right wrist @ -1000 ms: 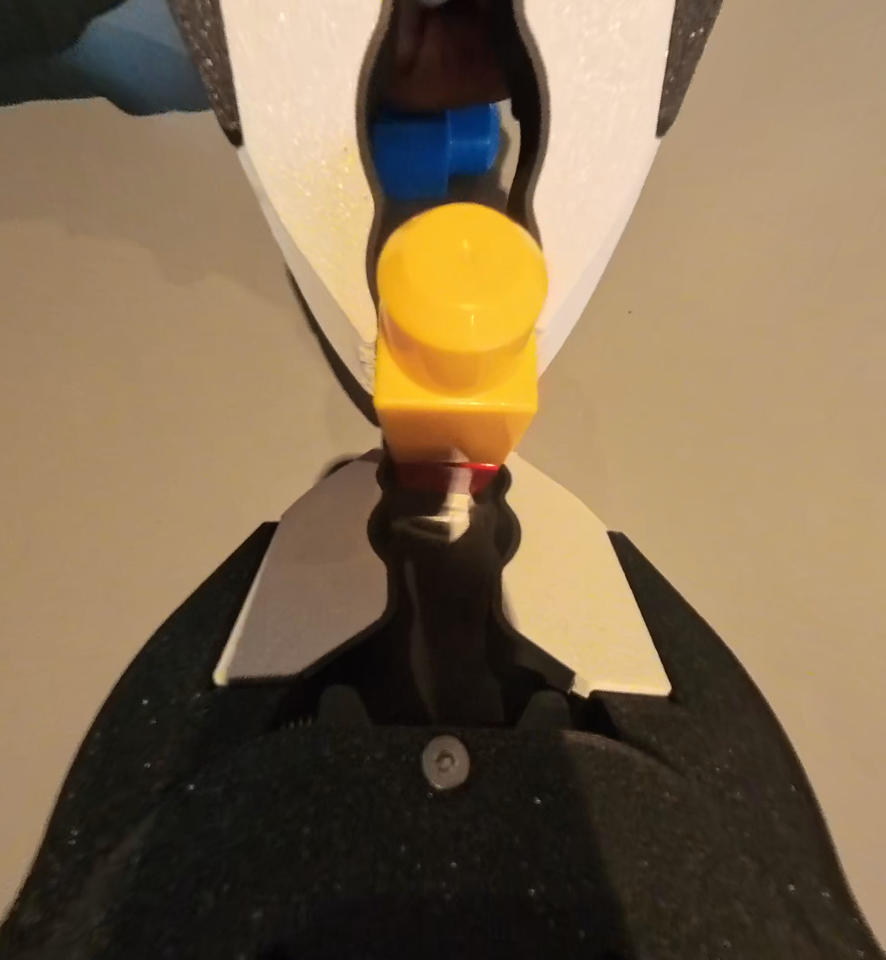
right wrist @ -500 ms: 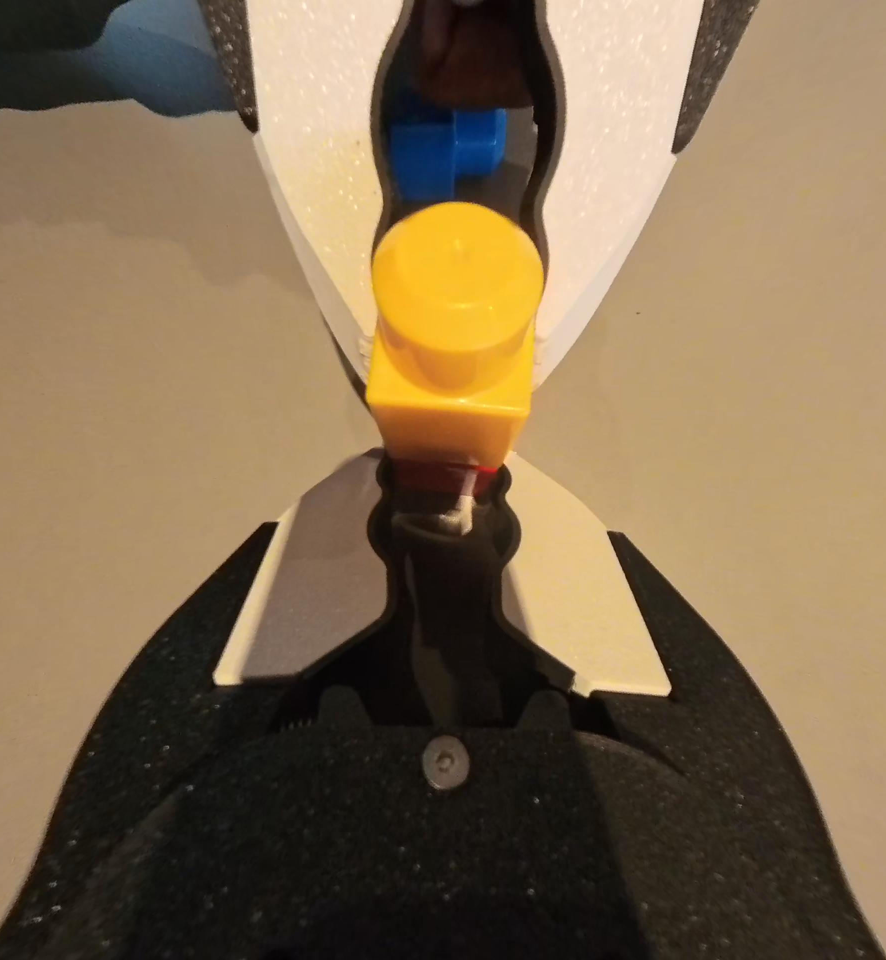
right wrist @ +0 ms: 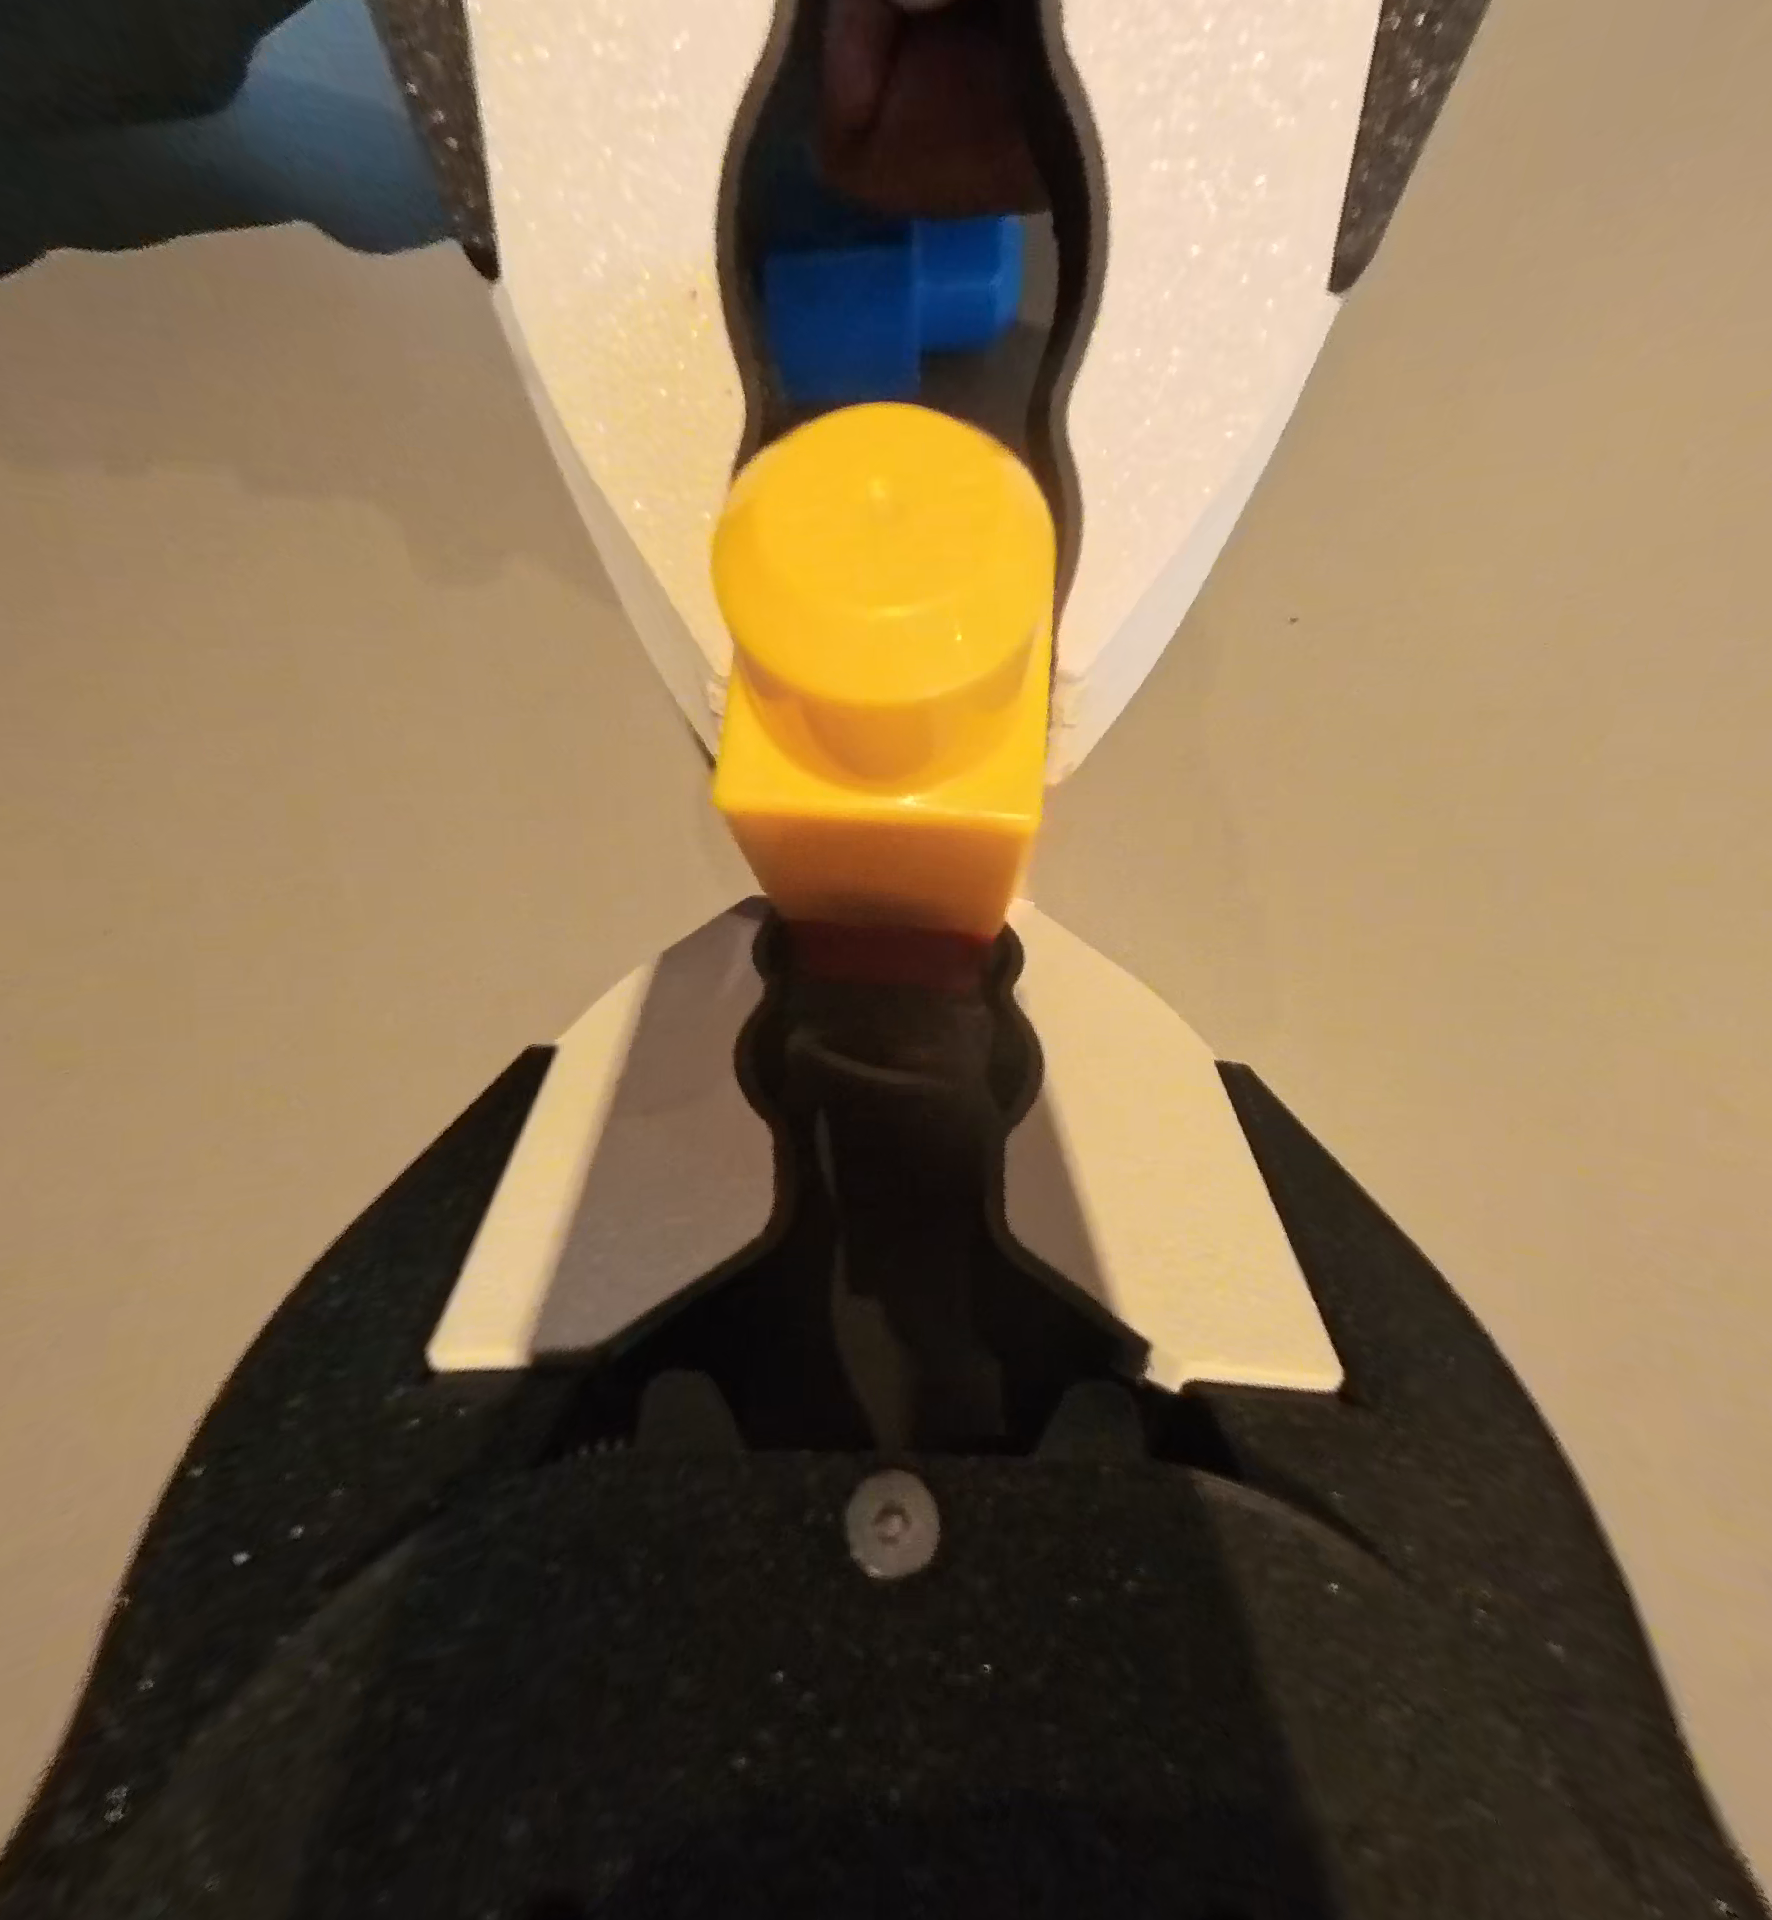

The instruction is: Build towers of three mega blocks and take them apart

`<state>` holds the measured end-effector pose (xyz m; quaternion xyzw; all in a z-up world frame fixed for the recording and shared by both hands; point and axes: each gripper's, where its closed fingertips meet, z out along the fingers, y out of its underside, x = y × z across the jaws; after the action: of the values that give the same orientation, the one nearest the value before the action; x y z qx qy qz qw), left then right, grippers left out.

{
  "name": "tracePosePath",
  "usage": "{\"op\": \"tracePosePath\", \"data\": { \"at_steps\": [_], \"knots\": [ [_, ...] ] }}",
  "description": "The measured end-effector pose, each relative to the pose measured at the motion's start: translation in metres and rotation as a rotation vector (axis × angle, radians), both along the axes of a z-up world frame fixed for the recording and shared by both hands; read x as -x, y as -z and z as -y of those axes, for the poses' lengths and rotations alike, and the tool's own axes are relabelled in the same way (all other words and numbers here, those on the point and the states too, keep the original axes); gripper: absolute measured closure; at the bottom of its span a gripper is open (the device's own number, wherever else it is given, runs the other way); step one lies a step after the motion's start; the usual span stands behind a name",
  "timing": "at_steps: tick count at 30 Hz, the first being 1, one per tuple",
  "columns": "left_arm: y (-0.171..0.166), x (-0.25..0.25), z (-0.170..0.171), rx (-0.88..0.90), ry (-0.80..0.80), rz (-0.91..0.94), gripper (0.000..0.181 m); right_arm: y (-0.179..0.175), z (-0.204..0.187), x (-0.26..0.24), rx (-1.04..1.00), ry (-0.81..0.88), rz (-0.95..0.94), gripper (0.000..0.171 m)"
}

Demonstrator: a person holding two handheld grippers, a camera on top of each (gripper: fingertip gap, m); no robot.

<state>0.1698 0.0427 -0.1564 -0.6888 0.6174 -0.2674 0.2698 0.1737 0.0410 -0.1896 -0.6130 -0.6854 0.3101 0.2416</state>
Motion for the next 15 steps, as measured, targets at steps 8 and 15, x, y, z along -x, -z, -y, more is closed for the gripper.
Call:
{"op": "tracePosePath", "data": {
  "at_steps": [8,15],
  "knots": [
    [0.0003,0.0008,0.0001,-0.002,0.013,-0.023,0.146,0.0005,0.0005,0.0004,0.007,-0.012,0.004,0.134],
    [0.0046,0.0047,-0.0015,-0.067,-0.059,-0.103,0.146,0.0022,-0.0006,-0.001,-0.052,0.009,0.005,0.128]
  ]
}}
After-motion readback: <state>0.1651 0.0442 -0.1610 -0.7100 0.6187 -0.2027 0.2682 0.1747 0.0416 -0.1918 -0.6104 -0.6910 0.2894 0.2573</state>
